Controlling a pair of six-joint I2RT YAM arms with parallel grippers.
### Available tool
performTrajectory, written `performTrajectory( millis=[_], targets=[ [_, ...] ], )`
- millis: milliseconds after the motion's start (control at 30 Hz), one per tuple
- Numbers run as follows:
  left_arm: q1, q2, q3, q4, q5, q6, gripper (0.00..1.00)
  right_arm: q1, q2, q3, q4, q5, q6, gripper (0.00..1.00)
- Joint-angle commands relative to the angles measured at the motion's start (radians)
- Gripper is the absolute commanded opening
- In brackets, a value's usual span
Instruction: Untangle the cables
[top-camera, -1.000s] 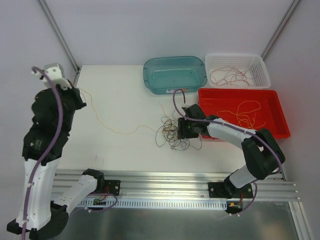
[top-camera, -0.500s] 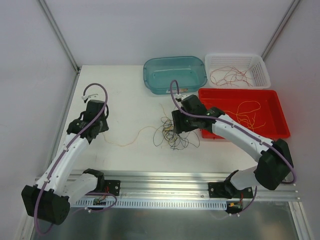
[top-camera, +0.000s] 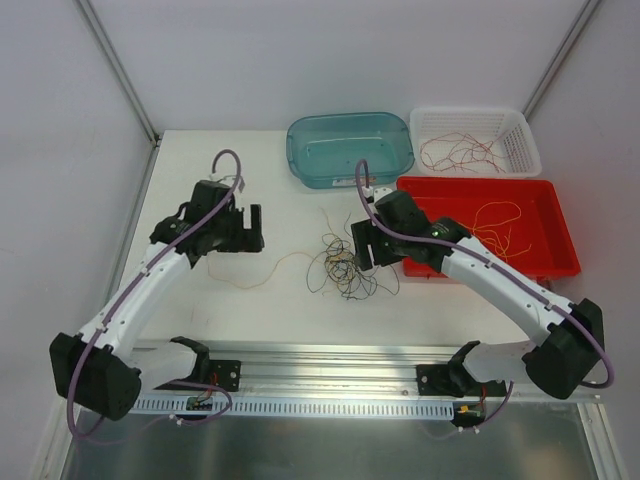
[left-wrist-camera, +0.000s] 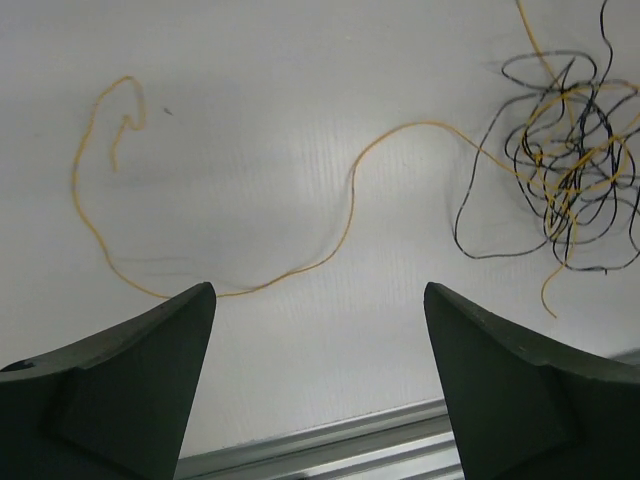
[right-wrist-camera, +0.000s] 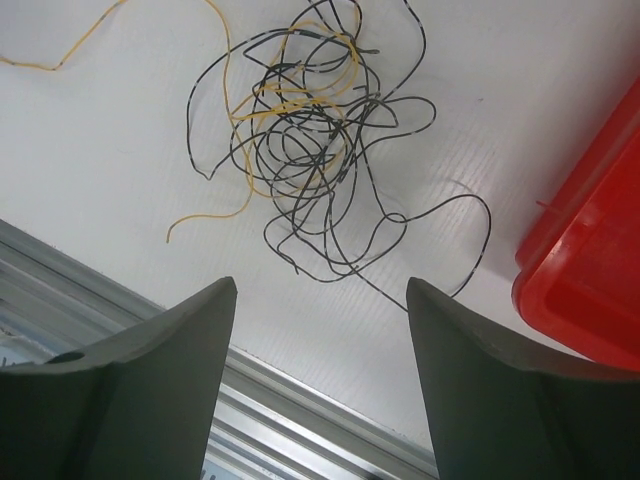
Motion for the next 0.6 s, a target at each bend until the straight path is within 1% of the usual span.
performTrajectory(
  millis=[0, 67, 100, 133, 267, 467, 567],
  targets=[
    [-0.116, 0.113, 0.035, 0.024, 0.039, 0.065, 0.86, 0.002, -0.043, -0.008, -0.013, 0.015, -0.013, 0.73],
    [-0.171, 0.172, 0.048, 0.028, 0.017, 0.101, 0.85, 0.004, -0.053, -0.015, -0.01, 0.01, -0.015, 0.77],
    [-0.179, 0.233, 0.065, 0.028, 0.019, 0.112, 0.84, 0.004, -0.063, -0.018, -0.01, 0.009, -0.015, 0.93],
    [-0.184, 0.264, 0.074, 0.028, 0.019, 0.131, 0.81, 0.005, -0.066, -0.024, -0.005, 0.003, -0.015, 0.96],
    [-0.187, 0.405, 0.11, 0.028, -0.027, 0.146, 0.73, 0.011, -0.086, -0.042, -0.004, 0.003, -0.012, 0.97],
    [-0.2, 0.525, 0.119, 0.029, -0.021, 0.135, 0.63, 0.019, -0.113, -0.088, 0.026, -0.005, 0.007, 0.97],
    [-0.21, 0.581, 0.11, 0.028, -0.026, 0.123, 0.56, 0.024, -0.112, -0.096, 0.038, -0.013, 0.016, 0.97]
  ],
)
